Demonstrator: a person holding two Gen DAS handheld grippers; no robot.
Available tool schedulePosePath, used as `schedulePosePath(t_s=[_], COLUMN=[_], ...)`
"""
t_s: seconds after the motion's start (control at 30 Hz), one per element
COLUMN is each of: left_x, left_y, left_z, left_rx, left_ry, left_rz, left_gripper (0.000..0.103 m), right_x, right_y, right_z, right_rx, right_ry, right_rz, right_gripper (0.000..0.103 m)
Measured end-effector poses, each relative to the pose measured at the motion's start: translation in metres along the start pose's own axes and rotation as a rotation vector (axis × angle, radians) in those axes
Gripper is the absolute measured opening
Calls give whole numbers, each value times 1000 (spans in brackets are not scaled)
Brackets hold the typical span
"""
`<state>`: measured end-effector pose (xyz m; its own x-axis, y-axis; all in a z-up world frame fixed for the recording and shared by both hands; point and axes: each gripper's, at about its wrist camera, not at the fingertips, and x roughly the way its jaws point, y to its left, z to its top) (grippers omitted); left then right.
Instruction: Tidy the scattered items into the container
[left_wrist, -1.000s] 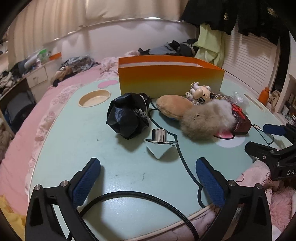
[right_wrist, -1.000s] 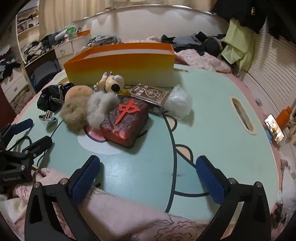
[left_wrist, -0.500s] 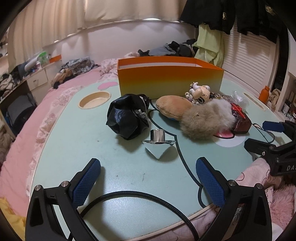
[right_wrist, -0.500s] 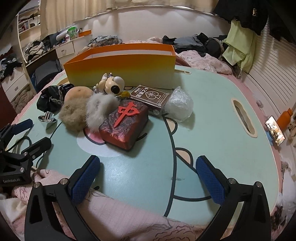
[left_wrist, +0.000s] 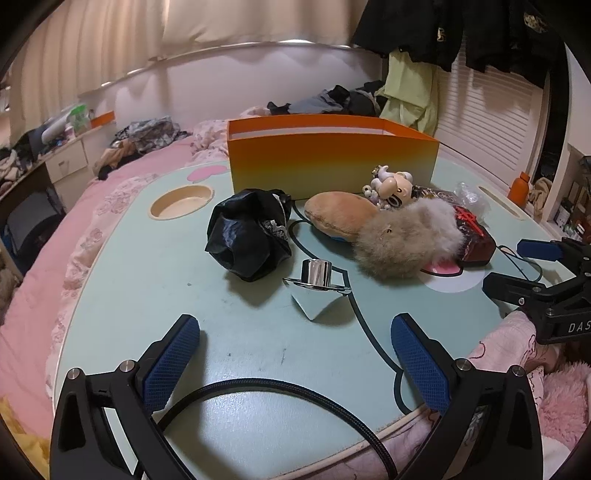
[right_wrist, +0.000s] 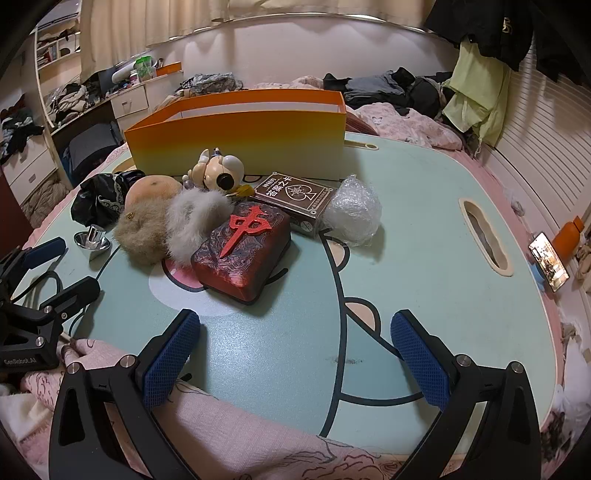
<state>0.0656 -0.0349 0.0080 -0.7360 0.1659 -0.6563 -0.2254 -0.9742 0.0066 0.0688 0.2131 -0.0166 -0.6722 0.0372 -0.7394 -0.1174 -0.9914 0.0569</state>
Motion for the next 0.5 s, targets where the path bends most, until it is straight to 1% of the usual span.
schedulePosePath(t_s=[0.17, 0.23, 0.3, 0.43, 0.5], left_x=[-1, -3, -7, -12, -14], left_y=[-1, -4, -5, 0, 3], left_z=[-1, -1, -1, 2, 5], left_rx=[-2, 3, 3, -19, -32], left_ry=[-5, -13, -31, -59, -79], left_rz=[5, 5, -19, -44, -65], left_gripper=[103, 101, 87, 82, 73], right_x=[0, 0, 0, 0, 0], right_y=[0, 0, 0, 0, 0], right_z=[0, 0, 0, 0, 0], right_rx=[0, 1, 2, 2, 1], right_ry=[0, 0, 0, -1, -1], right_rz=[-1, -1, 0, 0, 0], right_gripper=[103, 103, 103, 103, 103])
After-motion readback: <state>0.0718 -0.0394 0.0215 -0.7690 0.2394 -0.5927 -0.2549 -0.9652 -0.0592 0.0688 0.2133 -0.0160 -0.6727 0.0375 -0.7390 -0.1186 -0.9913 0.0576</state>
